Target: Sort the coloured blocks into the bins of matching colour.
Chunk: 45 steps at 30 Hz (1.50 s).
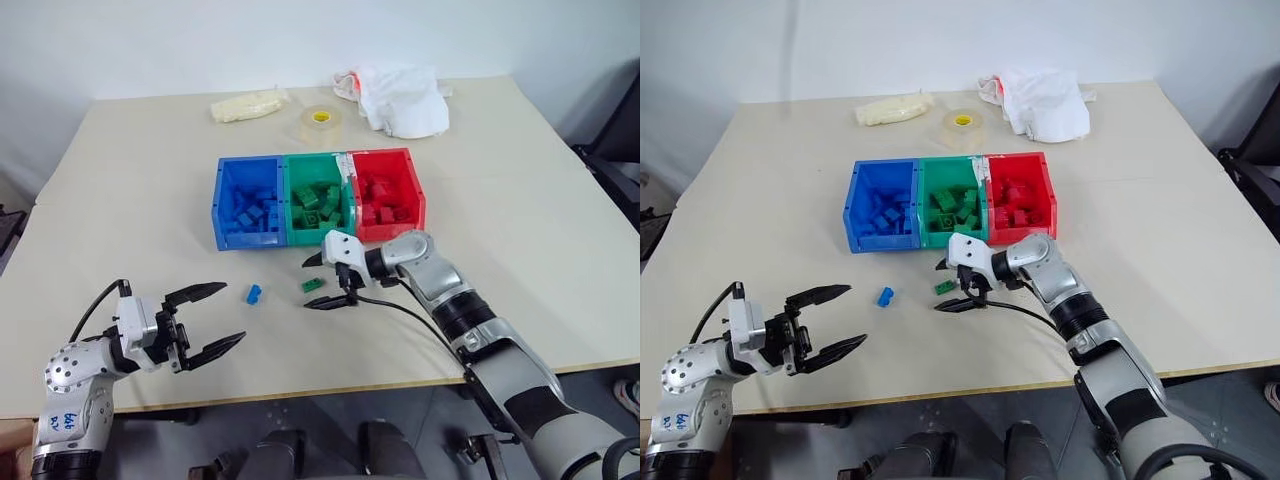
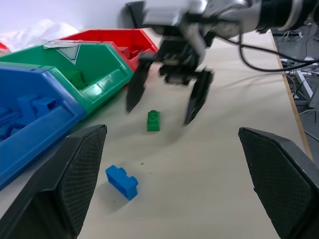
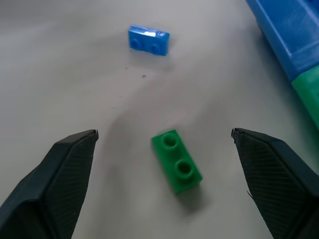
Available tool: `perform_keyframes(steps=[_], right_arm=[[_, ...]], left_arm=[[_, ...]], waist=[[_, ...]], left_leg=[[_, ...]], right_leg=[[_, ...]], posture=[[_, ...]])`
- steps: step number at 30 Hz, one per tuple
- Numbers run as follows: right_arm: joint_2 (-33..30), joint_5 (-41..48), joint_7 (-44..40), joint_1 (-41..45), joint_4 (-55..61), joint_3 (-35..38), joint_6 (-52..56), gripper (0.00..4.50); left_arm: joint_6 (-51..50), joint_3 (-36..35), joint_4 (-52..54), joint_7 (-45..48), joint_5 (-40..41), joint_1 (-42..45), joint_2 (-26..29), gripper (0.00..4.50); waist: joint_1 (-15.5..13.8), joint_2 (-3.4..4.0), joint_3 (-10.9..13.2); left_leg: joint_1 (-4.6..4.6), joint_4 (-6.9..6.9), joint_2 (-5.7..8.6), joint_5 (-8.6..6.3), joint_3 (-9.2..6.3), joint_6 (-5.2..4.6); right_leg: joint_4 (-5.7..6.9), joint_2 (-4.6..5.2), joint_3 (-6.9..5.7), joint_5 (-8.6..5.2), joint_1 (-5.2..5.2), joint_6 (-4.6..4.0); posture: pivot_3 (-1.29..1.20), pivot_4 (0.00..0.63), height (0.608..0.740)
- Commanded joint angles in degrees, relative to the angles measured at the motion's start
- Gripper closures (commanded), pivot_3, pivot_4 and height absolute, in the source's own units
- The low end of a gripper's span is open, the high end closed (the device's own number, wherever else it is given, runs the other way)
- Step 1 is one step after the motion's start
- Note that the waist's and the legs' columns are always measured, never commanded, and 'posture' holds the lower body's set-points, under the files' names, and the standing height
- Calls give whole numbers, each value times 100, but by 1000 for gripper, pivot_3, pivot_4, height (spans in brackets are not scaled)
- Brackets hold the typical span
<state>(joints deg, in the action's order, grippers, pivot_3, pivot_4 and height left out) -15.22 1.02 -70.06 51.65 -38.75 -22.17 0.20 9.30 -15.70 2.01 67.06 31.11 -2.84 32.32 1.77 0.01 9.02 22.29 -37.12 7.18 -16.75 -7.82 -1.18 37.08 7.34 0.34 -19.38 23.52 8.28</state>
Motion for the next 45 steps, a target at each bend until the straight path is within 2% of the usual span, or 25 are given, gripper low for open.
perform_keyframes(steps=[1, 10, 16, 19, 22, 24, 29, 34, 36, 40, 45], right_arm=[[109, -61, 30, 162, -277, 98, -306, 911], [-33, 92, -110, 133, 64, 324, -273, 4027], [-130, 448, 42, 388, 675, 846, 250, 4041], [-139, 445, 428, 815, 502, 1129, 358, 4041], [-4, 192, 1475, 1710, -758, 1401, 255, 4041], [33, 44, 1755, 2012, -1333, 1398, 38, 4041], [112, -167, 1948, 2358, -2086, 1417, -357, 2421], [95, -142, 1718, 2456, -2186, 1511, -668, 529], [62, -133, 1638, 2450, -2168, 1527, -751, 15], [-19, -76, 1388, 2387, -2067, 1571, -859, 15], [34, -150, 1519, 2458, -2239, 1605, -920, 15]], left_arm=[[-7, -116, 244, -54, 142, -110, 24, 0], [-10, -89, 152, -68, 148, -47, 43, 0], [-5, -34, 21, -53, 116, 113, 24, 0], [2, 4, -49, -48, 91, 201, 11, 0], [6, 71, -187, -65, 33, 349, -5, 0], [14, 108, -262, -79, 5, 432, -11, 0], [57, 164, -398, -107, -57, 597, -15, 0], [81, 174, -438, -190, -144, 644, 20, 0], [75, 167, -430, -220, -160, 649, 24, 0], [71, 156, -424, -280, -199, 648, 25, 0], [102, 186, -460, -245, -195, 679, 9, 0]], waist=[[-7, 0, 0], [-3, 2, 1], [2, 5, 3], [3, 7, 4], [8, 11, 6], [8, 10, 6], [44, 12, 7], [131, 18, 11], [146, 18, 11], [168, 21, 13], [164, 21, 13]], left_leg=[[0, 0, 0, 0, -1, 0], [-2, -1, -1, -1, 0, 2], [-3, 1, -3, -2, 0, 4], [-2, 1, -3, -2, 1, 4], [-2, 1, -3, -2, 4, 4], [-4, 2, -2, -2, 5, 5], [-5, 8, -1, -4, 1, 6], [-1, 8, 0, -4, 0, 6], [-2, 8, -1, -4, -2, 6], [-2, 7, -3, -4, -1, 6], [-2, 6, -3, -4, -1, 6]], right_leg=[[1, 0, 0, 0, 0, 0], [3, -4, 1, 0, 0, 0], [4, -4, 1, 0, 2, 0], [4, -4, 1, 0, 3, 0], [7, -4, 1, 0, 6, 0], [17, -5, 1, 0, 9, -1], [39, 0, 3, 0, 10, -2], [43, 1, 0, 0, 12, -2], [45, 0, 0, 0, 12, -2], [46, -2, 1, 0, 13, -2], [48, -1, 2, 0, 13, -2]], posture=[[0, 150, 740], [0, 150, 740], [0, 150, 740], [0, 150, 740], [0, 150, 740], [0, 150, 740], [0, 150, 740], [0, 150, 740], [0, 150, 740], [0, 150, 740], [0, 150, 740]])
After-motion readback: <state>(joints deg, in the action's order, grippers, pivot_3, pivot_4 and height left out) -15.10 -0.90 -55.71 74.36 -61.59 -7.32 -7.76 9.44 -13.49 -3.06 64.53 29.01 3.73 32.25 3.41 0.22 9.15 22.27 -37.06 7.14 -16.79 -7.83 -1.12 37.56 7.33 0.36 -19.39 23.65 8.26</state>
